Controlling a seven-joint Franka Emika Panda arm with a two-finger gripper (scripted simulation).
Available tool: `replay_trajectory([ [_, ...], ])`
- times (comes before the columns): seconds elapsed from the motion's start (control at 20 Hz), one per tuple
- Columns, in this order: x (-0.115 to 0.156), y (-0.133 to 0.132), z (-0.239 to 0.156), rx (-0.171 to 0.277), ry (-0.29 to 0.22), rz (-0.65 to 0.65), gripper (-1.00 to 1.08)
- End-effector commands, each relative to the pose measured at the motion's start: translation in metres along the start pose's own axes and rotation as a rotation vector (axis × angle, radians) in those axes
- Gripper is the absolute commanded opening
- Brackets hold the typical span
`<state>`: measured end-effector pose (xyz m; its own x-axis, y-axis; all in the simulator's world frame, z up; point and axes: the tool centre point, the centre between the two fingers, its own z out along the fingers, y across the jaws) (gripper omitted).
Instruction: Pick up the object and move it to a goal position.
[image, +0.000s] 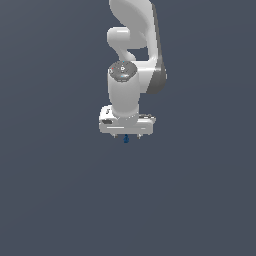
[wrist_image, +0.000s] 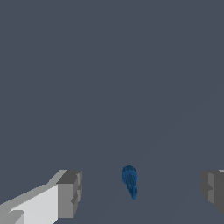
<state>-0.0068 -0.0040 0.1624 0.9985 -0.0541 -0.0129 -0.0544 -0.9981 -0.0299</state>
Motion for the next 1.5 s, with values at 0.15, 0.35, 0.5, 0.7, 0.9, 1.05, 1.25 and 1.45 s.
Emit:
replay_trajectory([
  [0.15,0.000,0.006,-0.001,-0.005,-0.002,0.005,1.00],
  [0.35,-0.001,0.027,-0.004,-0.022,-0.008,0.022,1.00],
  [0.5,-0.001,0.032,-0.005,-0.026,-0.010,0.025,1.00],
  [0.7,-0.002,0.030,-0.004,-0.025,-0.009,0.031,1.00],
  [0.9,-0.004,0.029,-0.001,-0.025,-0.008,0.059,1.00],
  [1.05,-0.007,0.028,0.003,-0.025,-0.007,0.093,1.00],
  [1.25,-0.014,0.025,0.011,-0.024,-0.004,0.156,1.00],
  [1.45,-0.022,0.022,0.020,-0.024,-0.001,0.241,1.00],
])
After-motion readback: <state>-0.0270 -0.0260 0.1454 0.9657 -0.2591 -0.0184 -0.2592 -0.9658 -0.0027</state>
